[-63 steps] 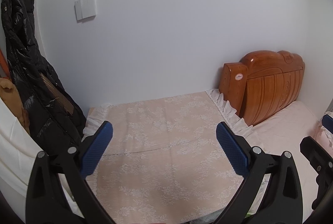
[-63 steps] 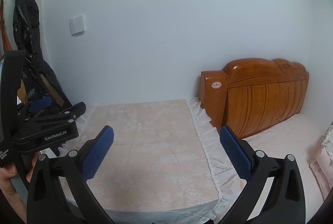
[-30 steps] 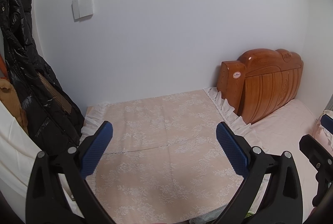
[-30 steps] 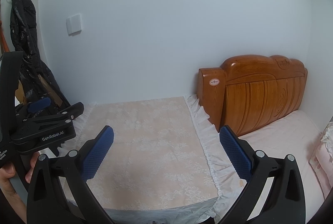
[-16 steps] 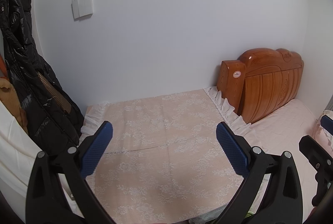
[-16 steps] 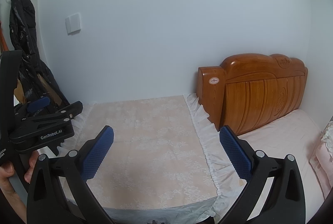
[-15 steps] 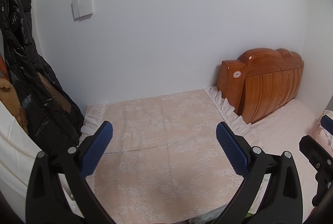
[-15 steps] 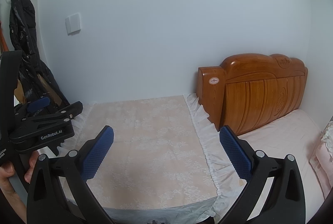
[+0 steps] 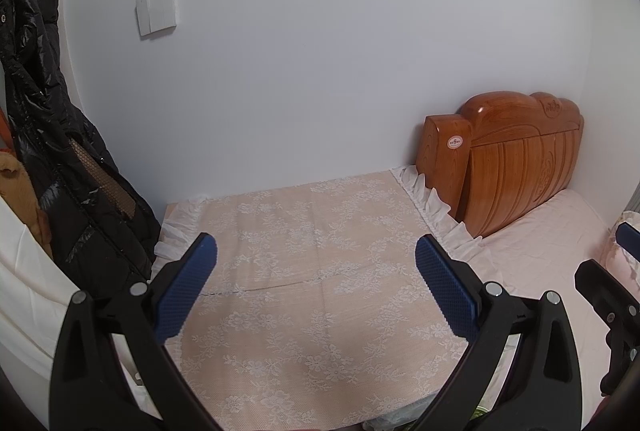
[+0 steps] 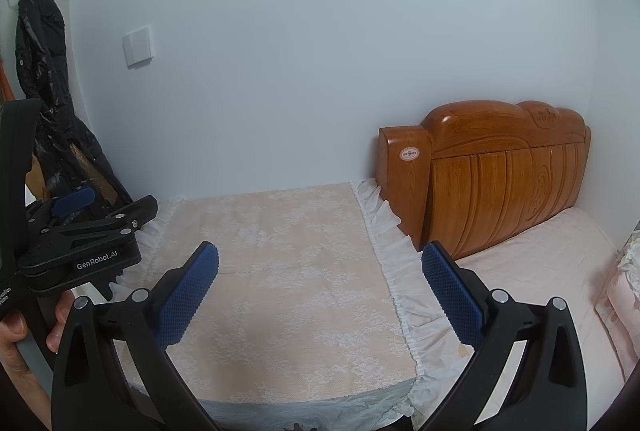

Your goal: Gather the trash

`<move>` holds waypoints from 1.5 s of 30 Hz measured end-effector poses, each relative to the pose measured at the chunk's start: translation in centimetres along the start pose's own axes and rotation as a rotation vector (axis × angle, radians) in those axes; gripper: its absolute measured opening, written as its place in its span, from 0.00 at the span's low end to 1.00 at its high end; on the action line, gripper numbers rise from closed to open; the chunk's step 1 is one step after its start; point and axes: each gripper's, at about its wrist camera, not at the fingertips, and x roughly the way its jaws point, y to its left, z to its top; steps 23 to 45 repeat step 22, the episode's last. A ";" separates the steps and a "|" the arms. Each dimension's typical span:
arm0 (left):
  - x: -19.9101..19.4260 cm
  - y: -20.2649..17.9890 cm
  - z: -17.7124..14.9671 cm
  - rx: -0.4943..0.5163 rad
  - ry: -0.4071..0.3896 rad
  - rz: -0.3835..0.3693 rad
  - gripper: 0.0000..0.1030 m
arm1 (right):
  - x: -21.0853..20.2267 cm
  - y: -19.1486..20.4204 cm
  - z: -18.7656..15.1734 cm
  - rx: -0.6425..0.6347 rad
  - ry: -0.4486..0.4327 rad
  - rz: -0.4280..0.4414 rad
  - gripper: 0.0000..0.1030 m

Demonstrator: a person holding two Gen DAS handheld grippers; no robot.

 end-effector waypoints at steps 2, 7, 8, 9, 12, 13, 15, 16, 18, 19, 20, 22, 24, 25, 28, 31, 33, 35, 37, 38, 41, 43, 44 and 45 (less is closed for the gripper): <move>0.1 0.0 0.0 0.000 0.001 0.001 0.93 | 0.0 0.0 0.0 0.002 0.001 0.000 0.98; 0.2 0.0 0.1 -0.001 0.002 -0.001 0.93 | 0.2 -0.2 -0.1 0.006 0.005 0.002 0.98; 0.2 0.0 0.1 -0.002 0.002 0.000 0.93 | 0.2 -0.2 -0.1 0.007 0.005 0.001 0.98; 0.2 0.0 0.0 -0.003 0.002 0.001 0.93 | 0.2 -0.2 -0.1 0.008 0.006 0.001 0.98; 0.3 -0.1 0.0 0.005 0.001 -0.002 0.93 | 0.3 -0.1 -0.1 0.010 0.008 0.002 0.98; 0.3 -0.1 0.0 0.006 0.000 -0.002 0.93 | 0.3 -0.1 -0.1 0.010 0.009 0.002 0.98; 0.3 -0.1 0.0 0.007 0.001 -0.006 0.93 | 0.3 -0.1 -0.1 0.010 0.009 0.002 0.98; 0.2 -0.2 0.0 0.006 0.002 -0.009 0.93 | 0.3 -0.1 -0.1 0.009 0.009 0.002 0.98; 0.2 -0.2 0.0 0.007 0.002 -0.012 0.93 | 0.3 -0.1 -0.1 0.010 0.009 0.001 0.98; 0.3 -0.2 0.0 0.008 0.003 -0.012 0.93 | 0.3 -0.1 -0.1 0.010 0.009 0.001 0.98; 0.2 -0.3 0.0 0.010 0.002 -0.012 0.93 | 0.3 -0.1 -0.1 0.010 0.009 0.002 0.98; 0.2 -0.4 0.0 0.012 0.000 -0.010 0.93 | 0.4 0.0 -0.1 0.010 0.010 0.001 0.98; 0.2 -0.4 0.0 0.012 0.000 -0.010 0.93 | 0.4 0.0 -0.1 0.010 0.010 0.001 0.98; 0.2 -0.4 0.0 0.012 0.000 -0.010 0.93 | 0.4 0.0 -0.1 0.010 0.010 0.001 0.98; 0.2 -0.4 0.0 0.012 0.000 -0.010 0.93 | 0.4 0.0 -0.1 0.010 0.010 0.001 0.98; 0.2 -0.4 0.0 0.012 0.000 -0.010 0.93 | 0.4 0.0 -0.1 0.010 0.010 0.001 0.98; 0.2 -0.4 0.0 0.012 0.000 -0.010 0.93 | 0.4 0.0 -0.1 0.010 0.010 0.001 0.98; 0.2 -0.4 0.0 0.012 0.000 -0.010 0.93 | 0.4 0.0 -0.1 0.010 0.010 0.001 0.98; 0.2 -0.4 0.0 0.012 0.000 -0.010 0.93 | 0.4 0.0 -0.1 0.010 0.010 0.001 0.98; 0.2 -0.4 0.0 0.012 0.000 -0.010 0.93 | 0.4 0.0 -0.1 0.010 0.010 0.001 0.98; 0.2 -0.4 0.0 0.012 0.000 -0.010 0.93 | 0.4 0.0 -0.1 0.010 0.010 0.001 0.98; 0.2 -0.4 0.0 0.012 0.000 -0.010 0.93 | 0.4 0.0 -0.1 0.010 0.010 0.001 0.98; 0.2 -0.4 0.0 0.012 0.000 -0.010 0.93 | 0.4 0.0 -0.1 0.010 0.010 0.001 0.98; 0.2 -0.4 0.0 0.012 0.000 -0.010 0.93 | 0.4 0.0 -0.1 0.010 0.010 0.001 0.98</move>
